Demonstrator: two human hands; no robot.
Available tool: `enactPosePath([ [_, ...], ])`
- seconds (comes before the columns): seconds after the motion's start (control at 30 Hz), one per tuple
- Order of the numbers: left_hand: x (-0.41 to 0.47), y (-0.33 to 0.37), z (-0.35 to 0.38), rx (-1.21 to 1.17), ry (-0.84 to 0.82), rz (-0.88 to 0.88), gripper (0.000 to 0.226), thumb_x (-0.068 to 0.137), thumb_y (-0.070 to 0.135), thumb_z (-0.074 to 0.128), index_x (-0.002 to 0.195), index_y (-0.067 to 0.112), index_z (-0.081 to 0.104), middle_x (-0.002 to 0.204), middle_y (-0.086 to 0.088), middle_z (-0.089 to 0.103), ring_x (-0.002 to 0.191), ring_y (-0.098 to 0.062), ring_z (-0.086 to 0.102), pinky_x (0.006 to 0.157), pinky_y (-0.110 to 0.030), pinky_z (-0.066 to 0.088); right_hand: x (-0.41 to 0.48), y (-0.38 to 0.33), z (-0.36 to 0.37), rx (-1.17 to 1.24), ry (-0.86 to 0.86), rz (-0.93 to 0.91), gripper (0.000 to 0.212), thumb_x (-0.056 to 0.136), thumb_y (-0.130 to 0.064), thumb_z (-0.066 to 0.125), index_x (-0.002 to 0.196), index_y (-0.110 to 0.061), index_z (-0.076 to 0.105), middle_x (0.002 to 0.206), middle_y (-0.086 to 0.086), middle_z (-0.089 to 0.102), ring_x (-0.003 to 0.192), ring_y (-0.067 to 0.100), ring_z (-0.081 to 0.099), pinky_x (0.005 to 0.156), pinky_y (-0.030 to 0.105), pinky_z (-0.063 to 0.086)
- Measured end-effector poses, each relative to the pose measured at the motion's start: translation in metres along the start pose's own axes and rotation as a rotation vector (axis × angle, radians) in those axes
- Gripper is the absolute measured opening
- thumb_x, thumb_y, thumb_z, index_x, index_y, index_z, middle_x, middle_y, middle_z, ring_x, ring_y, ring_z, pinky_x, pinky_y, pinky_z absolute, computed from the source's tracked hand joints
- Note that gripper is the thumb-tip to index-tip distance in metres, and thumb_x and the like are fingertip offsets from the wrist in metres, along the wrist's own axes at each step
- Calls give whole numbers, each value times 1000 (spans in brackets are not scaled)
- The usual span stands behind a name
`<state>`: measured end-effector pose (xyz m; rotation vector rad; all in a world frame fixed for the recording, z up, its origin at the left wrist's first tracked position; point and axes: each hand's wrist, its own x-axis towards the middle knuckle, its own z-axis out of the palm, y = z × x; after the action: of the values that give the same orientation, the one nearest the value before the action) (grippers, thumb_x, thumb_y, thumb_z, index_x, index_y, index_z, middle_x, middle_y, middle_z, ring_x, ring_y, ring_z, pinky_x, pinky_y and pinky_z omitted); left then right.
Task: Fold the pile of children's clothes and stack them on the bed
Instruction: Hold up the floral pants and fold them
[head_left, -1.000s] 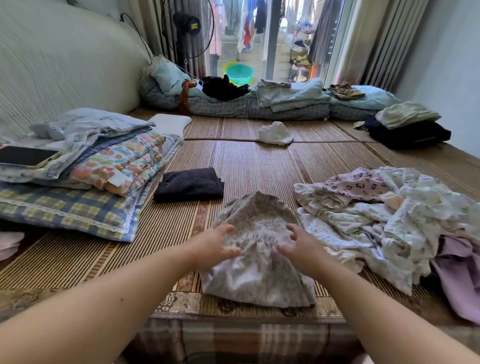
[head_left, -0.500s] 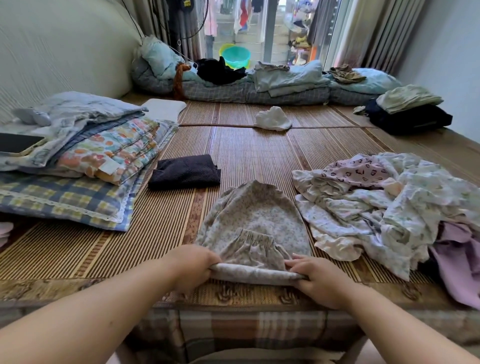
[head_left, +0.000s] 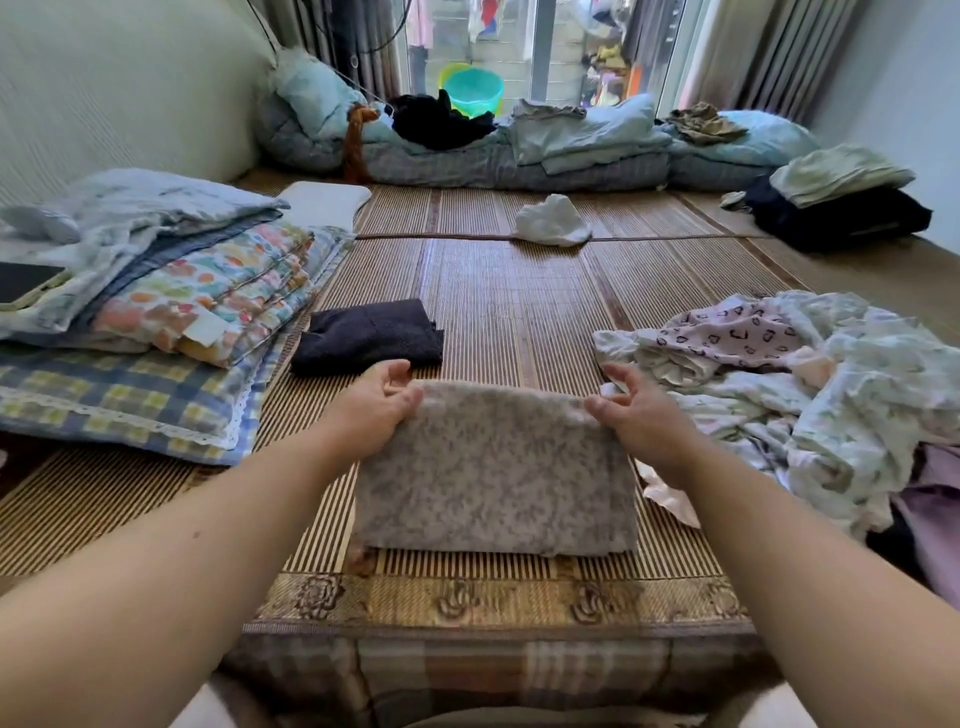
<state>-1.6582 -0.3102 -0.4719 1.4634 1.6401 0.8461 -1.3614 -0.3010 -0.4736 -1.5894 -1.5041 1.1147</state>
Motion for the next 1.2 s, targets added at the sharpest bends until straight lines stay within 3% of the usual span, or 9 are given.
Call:
enactPosePath([
  [0.1,7,-15,19,161,-71,-89,73,94,45,53,153,20,18,153,-6,35,135,-27,40,112,-45,33,10,18,13,-27,-20,65,69,94,-27,60,151,-24,21,147,14,40,131,30,44,107,46,39],
  [0.2,4,-35,37,288,-115,-270,91,80,64,58,151,25,17,146,-6,43,128,-30,46,104,-45,42,8,40,34,-289,-114,198,64,90,-47,59,143,-21,36,136,3,50,122,24,50,102,35,40],
  [0.3,5,-45,49,523,-34,-298,93,78,66,59,151,25,16,140,-7,45,127,-31,42,103,-43,39,8,50,52,-546,-7,197,67,80,-56,65,132,-19,47,126,5,59,115,27,55,96,36,45],
  [0.5,10,-37,45,202,-167,-201,85,88,35,64,152,24,9,138,-6,50,119,-23,53,103,-37,43,10,39,63,-235,-28,173,64,78,-27,76,133,-22,43,120,-1,58,110,19,56,95,36,46],
  [0.6,6,-43,35,34,-272,-181,92,90,24,64,151,42,-2,148,-4,39,124,-23,50,105,-39,41,12,34,58,-55,-73,146,74,79,-14,75,141,-23,35,121,-2,53,113,17,52,96,36,45],
  [0.73,18,-49,15,-86,-264,-54,71,90,15,61,129,67,32,151,3,35,127,-18,46,109,-41,38,27,14,58,46,-80,30,79,80,-9,73,144,-29,31,124,-2,52,115,18,52,92,38,49],
  [0.9,62,-32,-32,-27,-74,85,47,93,4,57,128,35,58,131,12,52,115,-7,50,76,0,37,83,-45,81,69,-66,-125,77,81,-6,71,145,-25,33,128,1,51,117,20,53,95,38,49],
  [1.03,114,-25,-89,9,60,163,47,92,6,60,113,48,58,129,12,53,117,-11,49,92,-18,42,147,-87,112,92,-34,-252,73,83,-7,70,144,-25,34,130,0,51,117,19,53,99,41,49],
  [1.2,180,-23,-134,115,281,243,44,92,2,59,126,29,60,123,11,55,118,-7,49,98,-20,36,226,-118,152,198,-14,-364,69,85,-1,66,143,-23,36,121,-6,50,102,7,54,78,12,49],
])
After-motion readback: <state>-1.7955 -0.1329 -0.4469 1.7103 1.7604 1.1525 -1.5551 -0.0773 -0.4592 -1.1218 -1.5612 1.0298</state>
